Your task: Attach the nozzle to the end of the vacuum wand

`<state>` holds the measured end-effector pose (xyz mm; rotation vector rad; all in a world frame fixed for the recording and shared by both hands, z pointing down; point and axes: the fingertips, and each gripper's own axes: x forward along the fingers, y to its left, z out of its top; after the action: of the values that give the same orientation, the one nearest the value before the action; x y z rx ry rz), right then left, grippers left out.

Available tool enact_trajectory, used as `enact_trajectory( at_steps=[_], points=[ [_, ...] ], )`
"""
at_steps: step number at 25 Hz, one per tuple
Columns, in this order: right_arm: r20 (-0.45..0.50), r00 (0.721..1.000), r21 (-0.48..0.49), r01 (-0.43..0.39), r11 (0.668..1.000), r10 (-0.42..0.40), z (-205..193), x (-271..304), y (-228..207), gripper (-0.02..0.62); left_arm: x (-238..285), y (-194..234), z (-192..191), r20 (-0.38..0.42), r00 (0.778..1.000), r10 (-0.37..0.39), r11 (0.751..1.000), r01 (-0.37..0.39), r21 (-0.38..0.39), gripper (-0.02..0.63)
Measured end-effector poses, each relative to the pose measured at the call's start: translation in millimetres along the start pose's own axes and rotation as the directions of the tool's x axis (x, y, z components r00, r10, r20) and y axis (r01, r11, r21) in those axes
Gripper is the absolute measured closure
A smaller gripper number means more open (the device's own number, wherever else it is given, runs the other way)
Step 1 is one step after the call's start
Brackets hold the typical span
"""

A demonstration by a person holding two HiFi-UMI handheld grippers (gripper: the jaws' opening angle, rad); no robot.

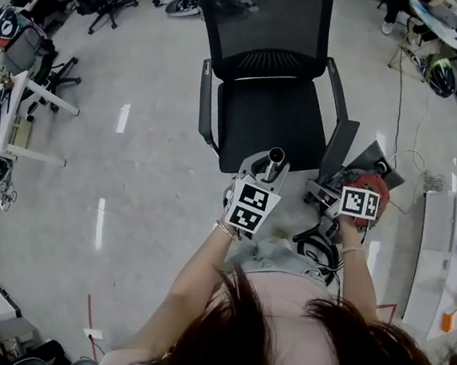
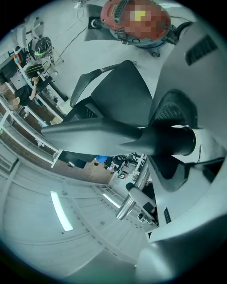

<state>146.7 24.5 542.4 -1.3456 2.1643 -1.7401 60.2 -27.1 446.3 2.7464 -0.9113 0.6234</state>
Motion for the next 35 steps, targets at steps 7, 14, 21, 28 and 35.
enact_trajectory(
  at_steps=[7, 14, 21, 28, 35],
  points=[
    [0.030, 0.999, -0.010, -0.023, 1.000, 0.023, 9.3, -6.9, 17.1, 0.419, -0.1, -5.0, 3.4, 0.016, 1.000, -0.012, 1.000, 0.012, 0.001, 0.453],
    [0.068, 0.993, -0.005, -0.093, 0.996, 0.094, 17.3, -14.1, 41.1, 0.419, 4.6, -1.4, 4.0, 0.017, 1.000, -0.021, 1.000, 0.021, -0.002, 0.453],
    [0.084, 0.989, -0.036, -0.117, 0.992, 0.120, 21.5, -20.9, 63.9, 0.419, 6.2, -1.7, 5.3, 0.031, 0.999, -0.034, 0.999, 0.034, -0.006, 0.453],
    [0.127, 0.977, -0.034, -0.171, 0.985, 0.174, 23.8, -26.2, 81.9, 0.417, 5.5, -3.4, 3.6, 0.043, 0.998, -0.040, 0.999, 0.040, -0.004, 0.453],
    [0.170, 0.955, -0.021, -0.244, 0.969, 0.244, 35.0, -27.7, 104.3, 0.417, 4.5, -4.0, 2.4, 0.052, 0.998, -0.041, 0.999, 0.041, -0.002, 0.453]
  ],
)
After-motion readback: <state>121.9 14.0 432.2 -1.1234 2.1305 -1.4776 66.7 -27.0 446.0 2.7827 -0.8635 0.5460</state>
